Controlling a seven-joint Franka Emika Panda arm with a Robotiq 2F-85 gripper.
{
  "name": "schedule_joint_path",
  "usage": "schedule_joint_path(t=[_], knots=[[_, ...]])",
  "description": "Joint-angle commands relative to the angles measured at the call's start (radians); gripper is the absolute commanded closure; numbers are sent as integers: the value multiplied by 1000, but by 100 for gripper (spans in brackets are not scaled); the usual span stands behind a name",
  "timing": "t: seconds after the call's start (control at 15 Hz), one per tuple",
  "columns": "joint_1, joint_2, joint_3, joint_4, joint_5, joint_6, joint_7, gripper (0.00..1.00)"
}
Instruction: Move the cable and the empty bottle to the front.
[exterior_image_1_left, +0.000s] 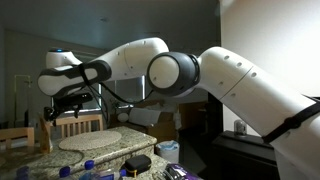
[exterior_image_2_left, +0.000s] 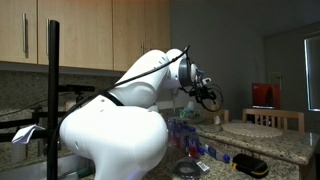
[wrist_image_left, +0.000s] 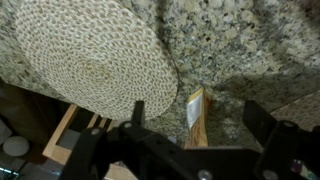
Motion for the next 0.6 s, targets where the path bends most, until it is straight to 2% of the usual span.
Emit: schedule_joint_path(t=[0.0, 0.53], knots=[[-11, -191, 8, -235, 10, -90, 12, 0], [-12, -488, 6, -568, 55, -375, 113, 0]])
